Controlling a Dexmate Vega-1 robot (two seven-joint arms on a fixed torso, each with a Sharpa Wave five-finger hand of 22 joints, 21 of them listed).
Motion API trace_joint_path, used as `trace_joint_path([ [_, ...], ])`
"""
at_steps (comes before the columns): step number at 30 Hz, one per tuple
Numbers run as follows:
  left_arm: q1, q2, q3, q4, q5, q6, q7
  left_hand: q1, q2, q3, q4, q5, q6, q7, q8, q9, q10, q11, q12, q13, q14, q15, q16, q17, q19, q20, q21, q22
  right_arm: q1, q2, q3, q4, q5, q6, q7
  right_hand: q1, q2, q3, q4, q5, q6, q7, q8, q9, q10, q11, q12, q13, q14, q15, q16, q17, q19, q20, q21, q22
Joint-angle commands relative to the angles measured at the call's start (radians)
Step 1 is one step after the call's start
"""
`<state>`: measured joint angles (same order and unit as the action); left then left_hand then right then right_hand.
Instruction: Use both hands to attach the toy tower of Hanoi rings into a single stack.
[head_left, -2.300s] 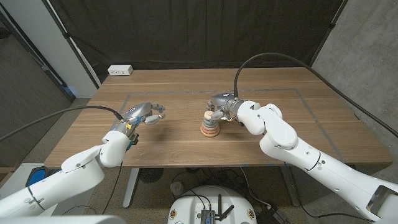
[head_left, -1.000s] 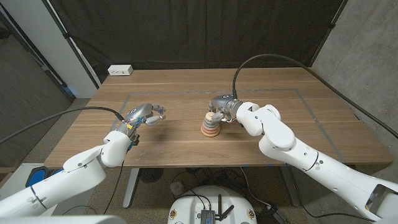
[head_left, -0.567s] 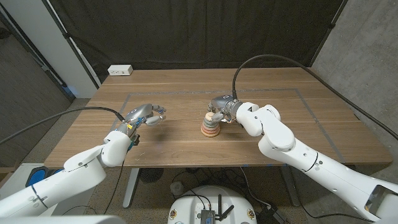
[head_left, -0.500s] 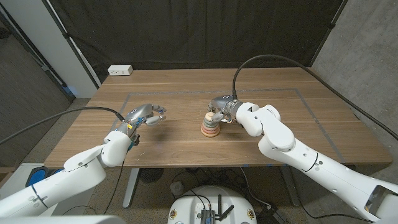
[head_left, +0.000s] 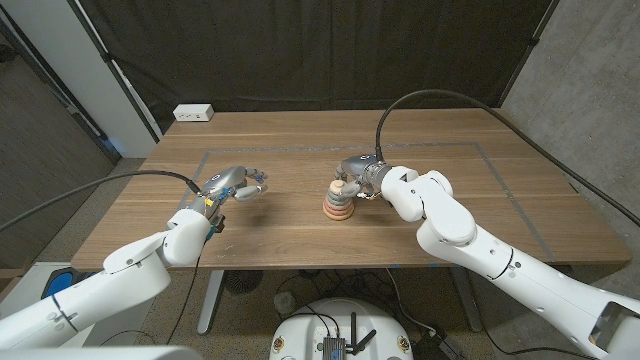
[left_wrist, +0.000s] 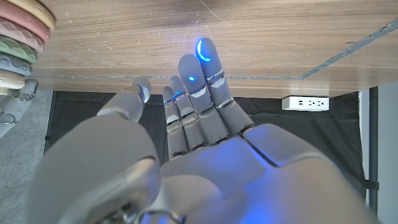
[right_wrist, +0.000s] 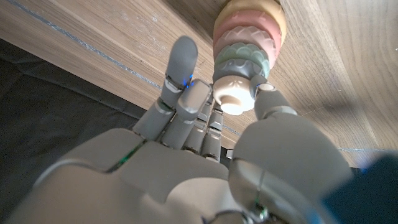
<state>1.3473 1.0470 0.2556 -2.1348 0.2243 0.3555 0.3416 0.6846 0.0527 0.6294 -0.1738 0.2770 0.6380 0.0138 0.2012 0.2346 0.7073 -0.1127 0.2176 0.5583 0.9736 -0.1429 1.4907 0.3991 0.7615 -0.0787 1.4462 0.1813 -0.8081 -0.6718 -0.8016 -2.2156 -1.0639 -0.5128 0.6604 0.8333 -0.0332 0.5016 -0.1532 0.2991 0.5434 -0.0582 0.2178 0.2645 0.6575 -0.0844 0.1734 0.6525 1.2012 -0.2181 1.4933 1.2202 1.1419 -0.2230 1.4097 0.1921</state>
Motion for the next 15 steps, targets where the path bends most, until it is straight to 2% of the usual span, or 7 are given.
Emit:
trace_joint_path([
  [1, 0.001, 0.003, -0.003, 0.002, -0.005, -0.001, 0.003, -0.012, -0.001, 0.005, -0.001, -0.002, 0.008, 0.0, 0.001, 0.002, 0.005, -0.002, -0.003, 0.005, 0.004, -0.075, 0.003, 0.003, -0.003, -0.108, 0.004, 0.003, -0.002, -0.005, 0.006, -0.009, -0.021, 0.014, -0.005, -0.013, -0.027, -0.008, -0.001, -0.008, -0.022, 0.004, -0.007, 0.001, -0.041, 0.009, -0.004, -0.011, 0.01, 0.001, 0.007, 0.006, 0.0, 0.001, -0.002, 0.002],
  [4, 0.002, 0.003, -0.004, 0.001, -0.005, 0.0, 0.005, -0.012, -0.001, 0.006, -0.001, -0.002, 0.007, -0.001, 0.001, 0.002, 0.004, -0.001, -0.002, 0.006, 0.004, -0.075, 0.003, 0.003, -0.003, -0.107, 0.004, 0.003, -0.005, -0.006, 0.009, -0.014, -0.029, 0.016, -0.007, -0.02, -0.04, -0.011, -0.002, -0.012, -0.049, -0.004, -0.015, -0.001, -0.066, 0.016, -0.003, -0.021, 0.002, 0.001, 0.0, 0.0, -0.002, 0.001, -0.007, 0.002],
  [9, 0.003, 0.002, -0.005, 0.001, -0.005, 0.0, 0.009, -0.012, -0.001, 0.006, -0.001, -0.002, 0.006, -0.002, 0.0, 0.002, 0.004, -0.001, -0.002, 0.007, 0.005, -0.075, 0.004, 0.003, -0.003, -0.107, 0.004, 0.003, -0.014, -0.007, 0.014, -0.024, -0.047, 0.018, -0.007, -0.034, -0.06, -0.017, -0.002, -0.021, -0.067, 0.002, -0.016, -0.003, -0.088, 0.027, 0.001, -0.037, -0.012, 0.0, -0.015, -0.009, -0.005, 0.001, -0.011, 0.002],
  [15, 0.004, 0.0, -0.005, 0.0, -0.006, 0.001, 0.012, -0.013, -0.001, 0.007, -0.001, -0.002, 0.006, -0.002, 0.0, 0.002, 0.007, -0.003, -0.001, 0.007, 0.004, -0.075, 0.004, 0.003, -0.004, -0.108, 0.005, 0.003, -0.036, -0.01, 0.031, -0.042, -0.061, 0.007, -0.006, -0.039, -0.064, -0.018, -0.001, -0.025, -0.076, 0.009, -0.018, -0.005, -0.089, 0.031, 0.004, -0.044, -0.005, 0.0, -0.011, -0.003, -0.001, 0.002, -0.009, 0.006],
])
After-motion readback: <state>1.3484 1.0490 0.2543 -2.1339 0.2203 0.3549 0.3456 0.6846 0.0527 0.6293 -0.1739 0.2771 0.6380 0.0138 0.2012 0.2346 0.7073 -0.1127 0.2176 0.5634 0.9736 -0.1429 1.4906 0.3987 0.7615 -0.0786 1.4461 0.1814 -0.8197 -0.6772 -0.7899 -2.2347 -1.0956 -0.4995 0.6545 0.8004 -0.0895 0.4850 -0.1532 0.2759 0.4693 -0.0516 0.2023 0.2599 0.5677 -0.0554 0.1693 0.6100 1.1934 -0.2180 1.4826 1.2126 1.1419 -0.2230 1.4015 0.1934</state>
